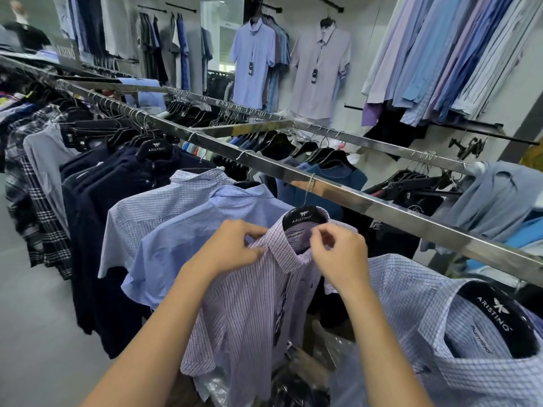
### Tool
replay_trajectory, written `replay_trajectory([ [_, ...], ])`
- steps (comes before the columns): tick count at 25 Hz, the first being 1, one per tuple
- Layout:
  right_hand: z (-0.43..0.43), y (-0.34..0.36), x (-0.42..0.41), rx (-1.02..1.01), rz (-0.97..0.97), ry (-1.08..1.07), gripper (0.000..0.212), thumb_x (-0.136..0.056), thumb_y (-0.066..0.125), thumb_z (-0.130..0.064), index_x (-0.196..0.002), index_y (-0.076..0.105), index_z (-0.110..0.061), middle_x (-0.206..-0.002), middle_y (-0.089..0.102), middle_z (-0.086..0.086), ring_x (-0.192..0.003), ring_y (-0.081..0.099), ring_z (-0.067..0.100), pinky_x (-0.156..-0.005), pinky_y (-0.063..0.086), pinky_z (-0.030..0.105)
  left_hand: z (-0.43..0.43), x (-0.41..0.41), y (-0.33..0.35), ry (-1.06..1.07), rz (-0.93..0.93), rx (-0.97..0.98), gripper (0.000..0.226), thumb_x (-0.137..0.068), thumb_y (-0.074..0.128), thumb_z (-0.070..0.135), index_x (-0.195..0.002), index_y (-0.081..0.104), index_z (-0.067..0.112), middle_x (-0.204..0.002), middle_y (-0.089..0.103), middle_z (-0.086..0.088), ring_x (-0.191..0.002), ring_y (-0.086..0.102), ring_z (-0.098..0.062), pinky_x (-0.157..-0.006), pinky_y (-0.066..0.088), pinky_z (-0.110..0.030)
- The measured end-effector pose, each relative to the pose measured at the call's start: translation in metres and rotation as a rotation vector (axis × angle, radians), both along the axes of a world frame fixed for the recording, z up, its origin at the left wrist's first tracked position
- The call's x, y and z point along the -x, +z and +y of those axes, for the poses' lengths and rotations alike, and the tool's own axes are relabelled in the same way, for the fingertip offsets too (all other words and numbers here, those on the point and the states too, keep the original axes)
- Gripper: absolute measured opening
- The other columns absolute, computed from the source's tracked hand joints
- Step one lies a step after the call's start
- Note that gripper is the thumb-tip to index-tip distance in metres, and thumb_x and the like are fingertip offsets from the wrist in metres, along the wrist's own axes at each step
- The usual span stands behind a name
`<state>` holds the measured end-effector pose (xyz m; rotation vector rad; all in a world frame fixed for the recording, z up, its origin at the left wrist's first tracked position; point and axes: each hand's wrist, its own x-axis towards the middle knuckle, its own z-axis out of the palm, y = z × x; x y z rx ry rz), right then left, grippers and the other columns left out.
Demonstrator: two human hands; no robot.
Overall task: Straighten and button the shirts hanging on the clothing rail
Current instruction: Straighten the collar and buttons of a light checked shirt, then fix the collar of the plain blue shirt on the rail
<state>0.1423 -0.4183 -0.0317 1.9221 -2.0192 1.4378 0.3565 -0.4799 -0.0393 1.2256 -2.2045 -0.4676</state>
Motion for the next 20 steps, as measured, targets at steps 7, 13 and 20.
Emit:
replay_trajectory([
  [7,-0.022,0.045,-0.082,-0.104,0.272,0.323,0.017,-0.095,0.052,-0.015,-0.102,0.06,-0.002,-0.101,0.065,0.014,-0.098,0.06,0.038,-0.072,0.033,0.037,0.015,0.006,-0.008,-0.118,0.231,-0.205,0.014,-0.078,0.079,0.011,-0.082,0.073,0.023,-0.066,0.068,0.008,-0.061,0.051,-0.005,-0.06,0.046,-0.028],
  [13,-0.051,0.029,-0.118,-0.502,0.217,0.209,0.068,-0.099,0.046,-0.024,-0.151,0.02,0.013,-0.161,0.017,0.03,-0.149,0.019,0.043,-0.121,0.021,0.048,0.009,-0.018,-0.011,-0.062,0.236,-0.253,0.038,-0.078,0.064,-0.01,-0.059,0.063,0.023,-0.056,0.061,0.01,-0.056,0.052,0.001,-0.06,0.047,-0.023],
  [20,-0.068,0.018,-0.139,-0.517,0.077,-0.121,0.088,-0.097,0.05,-0.038,-0.158,0.002,0.003,-0.166,-0.007,0.023,-0.152,-0.005,0.045,-0.123,0.004,0.054,-0.055,-0.069,0.003,0.073,0.26,0.133,0.011,-0.082,0.072,0.021,-0.088,0.074,0.03,-0.068,0.068,0.017,-0.063,0.063,0.0,-0.066,0.047,-0.012],
])
